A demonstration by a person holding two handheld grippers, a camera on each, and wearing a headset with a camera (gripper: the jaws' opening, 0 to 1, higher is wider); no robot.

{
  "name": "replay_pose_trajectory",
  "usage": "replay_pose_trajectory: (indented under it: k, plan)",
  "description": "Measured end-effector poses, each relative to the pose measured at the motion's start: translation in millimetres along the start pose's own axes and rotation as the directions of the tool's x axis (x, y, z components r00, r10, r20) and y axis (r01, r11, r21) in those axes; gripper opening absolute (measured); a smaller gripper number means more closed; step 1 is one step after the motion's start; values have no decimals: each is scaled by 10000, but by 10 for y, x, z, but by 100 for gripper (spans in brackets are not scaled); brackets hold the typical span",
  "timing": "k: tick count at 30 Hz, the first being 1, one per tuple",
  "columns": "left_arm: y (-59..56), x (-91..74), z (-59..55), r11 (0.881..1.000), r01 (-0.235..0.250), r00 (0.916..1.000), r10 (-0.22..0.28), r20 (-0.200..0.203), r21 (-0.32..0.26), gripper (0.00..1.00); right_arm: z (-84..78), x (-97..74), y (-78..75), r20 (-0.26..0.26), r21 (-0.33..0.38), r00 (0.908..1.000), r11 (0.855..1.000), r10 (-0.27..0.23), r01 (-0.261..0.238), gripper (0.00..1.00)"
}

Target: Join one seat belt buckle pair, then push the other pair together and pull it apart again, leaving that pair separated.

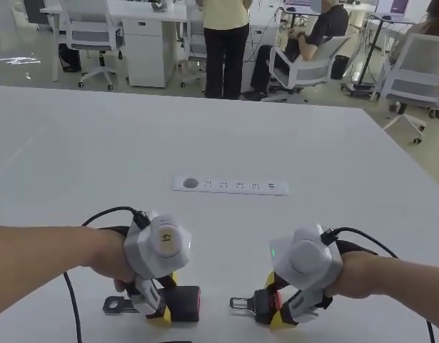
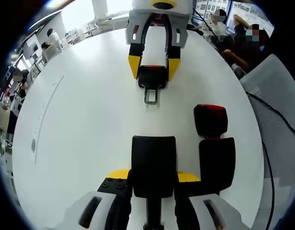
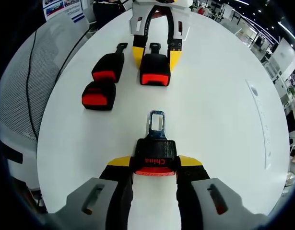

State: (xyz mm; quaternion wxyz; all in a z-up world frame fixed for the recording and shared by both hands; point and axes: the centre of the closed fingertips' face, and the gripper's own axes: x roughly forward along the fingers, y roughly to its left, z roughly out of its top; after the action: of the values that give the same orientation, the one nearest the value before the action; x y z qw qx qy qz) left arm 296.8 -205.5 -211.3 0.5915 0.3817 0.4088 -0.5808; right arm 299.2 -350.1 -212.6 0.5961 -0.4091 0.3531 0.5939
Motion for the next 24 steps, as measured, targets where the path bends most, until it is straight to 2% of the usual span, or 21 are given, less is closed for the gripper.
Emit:
replay_pose_trajectory:
  k: [5, 7, 9, 13, 19, 21, 24]
  plan:
    - [31, 8, -17, 9997, -105, 9999, 104, -48, -208, 36, 12, -12, 9, 16, -96, 10000, 9999, -33, 33, 35]
    - [86, 21, -50, 9986, -224, 9997, 221, -81, -489, 39, 13, -13, -6, -5, -136, 10000, 9999, -37, 37, 37]
    - [41, -2, -18, 9991, -196, 9998, 194, -71, -376, 39, 17, -17, -1, -25, -196, 10000, 9998, -52, 51, 39]
    - [59, -1, -33, 9989, -284, 9995, 280, -110, -376, 42, 1, -26, 5, -83, -215, 9999, 9997, -91, 89, 43]
    - [107, -42, -123, 9974, -439, 9990, 433, -120, -573, 44, -39, -67, 7, -116, -125, 9998, 9997, -190, 189, 49]
    - [46, -99, -105, 9971, -470, 9988, 464, -122, -599, 44, -67, -88, -3, -131, -74, 9996, 9997, -247, 246, 52]
    - [41, -122, -181, 9960, -498, 9988, 497, -33, -747, 46, -106, -119, 2, -128, 9, 9994, 9995, -307, 307, 53]
